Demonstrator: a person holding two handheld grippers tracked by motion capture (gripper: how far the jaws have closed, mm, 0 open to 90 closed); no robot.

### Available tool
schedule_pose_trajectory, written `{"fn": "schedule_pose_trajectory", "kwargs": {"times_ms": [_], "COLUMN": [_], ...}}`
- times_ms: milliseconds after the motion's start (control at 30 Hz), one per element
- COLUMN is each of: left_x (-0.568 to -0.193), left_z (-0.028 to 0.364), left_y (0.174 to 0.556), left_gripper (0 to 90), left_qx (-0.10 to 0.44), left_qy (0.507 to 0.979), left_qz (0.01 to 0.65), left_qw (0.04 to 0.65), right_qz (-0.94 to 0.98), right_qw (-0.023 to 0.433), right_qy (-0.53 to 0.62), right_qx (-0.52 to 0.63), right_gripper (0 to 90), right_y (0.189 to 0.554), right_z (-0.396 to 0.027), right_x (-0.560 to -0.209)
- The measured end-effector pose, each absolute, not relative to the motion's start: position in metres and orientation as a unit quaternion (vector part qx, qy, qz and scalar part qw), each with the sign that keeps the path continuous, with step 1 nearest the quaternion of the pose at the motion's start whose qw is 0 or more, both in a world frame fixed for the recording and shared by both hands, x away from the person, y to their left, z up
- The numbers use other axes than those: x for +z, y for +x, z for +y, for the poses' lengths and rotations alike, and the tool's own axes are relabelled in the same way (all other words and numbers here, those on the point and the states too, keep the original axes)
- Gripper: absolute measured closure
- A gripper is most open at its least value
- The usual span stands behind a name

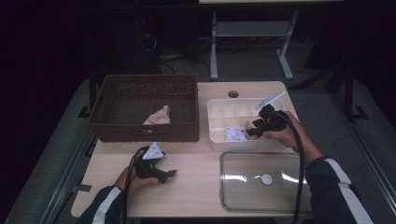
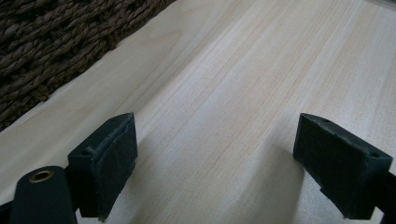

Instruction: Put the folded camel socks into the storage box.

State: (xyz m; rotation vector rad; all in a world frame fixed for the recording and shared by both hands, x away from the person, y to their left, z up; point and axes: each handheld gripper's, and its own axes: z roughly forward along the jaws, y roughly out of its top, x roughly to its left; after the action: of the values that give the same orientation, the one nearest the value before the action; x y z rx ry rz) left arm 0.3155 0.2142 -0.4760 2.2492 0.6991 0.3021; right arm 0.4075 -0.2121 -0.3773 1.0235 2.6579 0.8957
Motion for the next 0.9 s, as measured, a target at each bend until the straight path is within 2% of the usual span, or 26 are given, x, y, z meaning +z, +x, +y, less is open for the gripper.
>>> {"fn": "schedule_pose_trajectory", "kwargs": {"times_ms": [133, 267, 433, 500, 633, 767, 900], "left_x": [-0.476, -0.476, -0.476, -0.476, -0.476, -0.476, -0.476], "left_z": [0.214, 0.214, 0.214, 0.214, 0.214, 0.214, 0.213], "left_y": [0.315, 0.316, 0.316, 0.316, 0.316, 0.316, 0.316], "left_gripper": [13.0, 13.0, 13.0, 13.0, 13.0, 13.0, 13.0], "left_qx": [0.118, 0.118, 0.118, 0.118, 0.117, 0.117, 0.118], "left_qy": [0.878, 0.878, 0.878, 0.878, 0.878, 0.878, 0.877], "left_qz": [0.273, 0.274, 0.274, 0.274, 0.275, 0.275, 0.275], "left_qw": [0.374, 0.375, 0.375, 0.375, 0.375, 0.375, 0.375], "right_qz": [0.882, 0.877, 0.884, 0.884, 0.893, 0.903, 0.907], "right_qw": [0.085, 0.108, 0.082, 0.088, 0.095, 0.096, 0.077], "right_qy": [0.346, 0.365, 0.359, 0.356, 0.345, 0.339, 0.341], "right_qx": [0.309, 0.293, 0.289, 0.291, 0.274, 0.246, 0.233], "right_gripper": [55.1, 54.9, 59.8, 65.2, 69.6, 72.4, 73.4], "right_y": [0.407, 0.413, 0.417, 0.417, 0.416, 0.417, 0.421], "right_z": [-0.215, -0.213, -0.206, -0.204, -0.201, -0.197, -0.196], "right_x": [-0.376, -0.385, -0.403, -0.406, -0.407, -0.409, -0.409]}}
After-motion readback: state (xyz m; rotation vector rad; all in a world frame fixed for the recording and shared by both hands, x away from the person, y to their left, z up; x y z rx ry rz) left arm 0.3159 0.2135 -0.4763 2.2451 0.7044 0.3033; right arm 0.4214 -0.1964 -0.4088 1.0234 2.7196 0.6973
